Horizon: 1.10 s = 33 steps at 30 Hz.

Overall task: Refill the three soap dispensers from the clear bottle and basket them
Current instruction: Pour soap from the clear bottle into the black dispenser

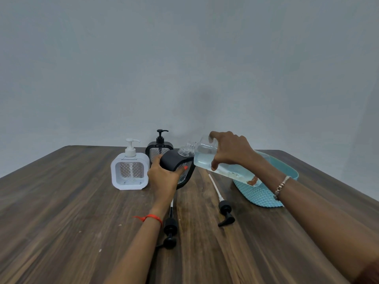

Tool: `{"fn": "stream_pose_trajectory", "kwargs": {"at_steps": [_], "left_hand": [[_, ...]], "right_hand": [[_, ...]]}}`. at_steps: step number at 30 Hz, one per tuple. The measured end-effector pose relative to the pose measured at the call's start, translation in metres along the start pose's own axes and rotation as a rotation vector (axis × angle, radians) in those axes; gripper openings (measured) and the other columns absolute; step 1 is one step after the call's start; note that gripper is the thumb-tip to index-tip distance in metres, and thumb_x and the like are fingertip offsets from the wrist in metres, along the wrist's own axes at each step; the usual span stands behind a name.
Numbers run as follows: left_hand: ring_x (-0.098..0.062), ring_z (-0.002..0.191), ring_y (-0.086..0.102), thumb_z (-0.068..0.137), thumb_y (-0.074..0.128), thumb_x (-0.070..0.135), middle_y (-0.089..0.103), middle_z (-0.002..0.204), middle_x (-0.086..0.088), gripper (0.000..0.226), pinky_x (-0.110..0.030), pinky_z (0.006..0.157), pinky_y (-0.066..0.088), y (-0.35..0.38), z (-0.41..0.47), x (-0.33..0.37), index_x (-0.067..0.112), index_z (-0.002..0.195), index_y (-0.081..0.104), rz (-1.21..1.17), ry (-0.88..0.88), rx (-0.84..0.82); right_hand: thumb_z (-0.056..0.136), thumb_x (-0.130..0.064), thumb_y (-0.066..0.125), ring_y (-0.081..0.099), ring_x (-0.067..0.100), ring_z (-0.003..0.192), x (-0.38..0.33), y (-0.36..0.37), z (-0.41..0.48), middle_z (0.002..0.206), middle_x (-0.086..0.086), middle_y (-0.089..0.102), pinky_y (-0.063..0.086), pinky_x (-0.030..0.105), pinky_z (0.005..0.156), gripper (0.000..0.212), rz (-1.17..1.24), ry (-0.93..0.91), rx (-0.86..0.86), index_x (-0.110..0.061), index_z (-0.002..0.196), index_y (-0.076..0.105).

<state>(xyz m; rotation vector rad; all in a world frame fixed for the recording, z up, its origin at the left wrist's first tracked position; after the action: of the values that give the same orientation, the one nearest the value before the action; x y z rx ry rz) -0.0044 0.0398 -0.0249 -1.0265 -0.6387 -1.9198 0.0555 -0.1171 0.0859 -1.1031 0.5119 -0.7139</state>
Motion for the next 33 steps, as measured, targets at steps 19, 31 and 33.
{"fn": "stream_pose_trajectory", "kwargs": {"at_steps": [19,31,33], "left_hand": [[-0.021,0.091,0.062,0.054,0.089,0.014,0.067,0.1,-0.009,0.06,-0.027,0.074,0.051,0.0,-0.0018,-0.0013,0.008,0.106,0.06,0.006,0.009,0.01],[-0.015,0.09,0.058,0.056,0.088,0.012,0.065,0.103,-0.007,0.062,-0.02,0.072,0.047,-0.0014,-0.0024,0.0026,0.007,0.11,0.059,-0.008,-0.011,0.009],[-0.016,0.09,0.059,0.056,0.088,0.012,0.065,0.102,-0.005,0.062,-0.021,0.072,0.048,-0.0015,-0.0024,0.0019,0.008,0.11,0.059,-0.019,-0.016,0.007]], "right_hand": [[0.053,-0.034,0.084,0.052,0.019,0.08,0.0022,0.0025,0.0031,0.1,0.002,0.061,0.037,0.029,0.071,0.074,0.003,0.005,-0.015,-0.021,0.116,0.049],[0.054,-0.038,0.084,0.056,0.021,0.088,0.0032,0.0041,0.0049,0.107,0.004,0.062,0.038,0.028,0.074,0.075,0.03,0.004,-0.005,-0.02,0.118,0.049],[0.054,-0.039,0.085,0.053,0.019,0.085,0.0033,0.0045,0.0057,0.107,0.004,0.062,0.038,0.029,0.074,0.075,0.048,0.008,0.003,-0.019,0.117,0.049]]}}
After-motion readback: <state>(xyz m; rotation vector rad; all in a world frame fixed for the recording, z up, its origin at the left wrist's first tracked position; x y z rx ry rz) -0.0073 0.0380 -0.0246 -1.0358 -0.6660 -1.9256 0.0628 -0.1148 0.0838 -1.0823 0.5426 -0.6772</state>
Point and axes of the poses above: each hand's wrist, its own z-axis towards the middle knuckle, its own y-axis out of the palm, x = y × z, the point moved 2 cm from there along z, towards the middle knuckle
